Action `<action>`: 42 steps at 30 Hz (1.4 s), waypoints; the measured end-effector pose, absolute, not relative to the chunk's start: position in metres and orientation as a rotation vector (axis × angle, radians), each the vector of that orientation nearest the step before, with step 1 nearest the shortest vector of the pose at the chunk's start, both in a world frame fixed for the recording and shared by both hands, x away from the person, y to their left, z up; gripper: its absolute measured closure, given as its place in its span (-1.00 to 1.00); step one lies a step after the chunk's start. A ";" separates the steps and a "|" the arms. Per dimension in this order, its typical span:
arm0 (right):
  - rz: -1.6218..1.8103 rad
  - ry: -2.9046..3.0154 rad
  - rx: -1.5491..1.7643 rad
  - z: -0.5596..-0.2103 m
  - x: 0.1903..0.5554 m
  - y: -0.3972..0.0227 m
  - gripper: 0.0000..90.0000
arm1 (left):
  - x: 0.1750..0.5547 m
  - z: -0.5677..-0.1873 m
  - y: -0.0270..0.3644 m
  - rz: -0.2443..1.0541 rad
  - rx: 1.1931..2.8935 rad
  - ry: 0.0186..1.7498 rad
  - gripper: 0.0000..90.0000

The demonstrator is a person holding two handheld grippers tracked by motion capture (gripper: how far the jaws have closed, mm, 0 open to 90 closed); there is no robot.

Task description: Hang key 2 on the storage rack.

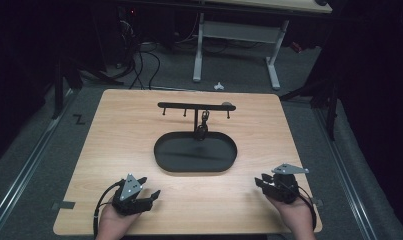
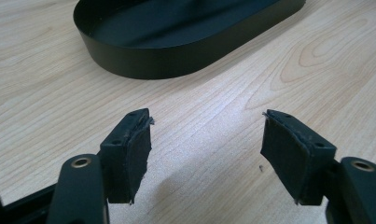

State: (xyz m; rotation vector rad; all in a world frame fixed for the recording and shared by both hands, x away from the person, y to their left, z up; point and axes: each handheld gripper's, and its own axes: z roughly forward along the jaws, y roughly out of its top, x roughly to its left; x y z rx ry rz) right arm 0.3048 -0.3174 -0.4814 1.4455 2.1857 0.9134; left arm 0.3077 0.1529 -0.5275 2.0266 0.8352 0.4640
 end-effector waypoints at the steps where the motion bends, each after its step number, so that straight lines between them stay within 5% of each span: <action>1: 0.906 2.169 1.460 -0.482 0.306 -0.323 0.45 | 0.308 -0.527 0.153 0.463 2.026 0.835 -0.26; 22: 0.667 1.973 1.714 -0.503 0.333 -0.395 0.84 | 0.299 -0.530 0.163 0.475 2.037 0.866 -0.25; 42: 0.760 2.365 1.436 -0.508 0.333 -0.298 0.81 | 0.299 -0.530 0.159 0.474 2.047 0.847 -0.25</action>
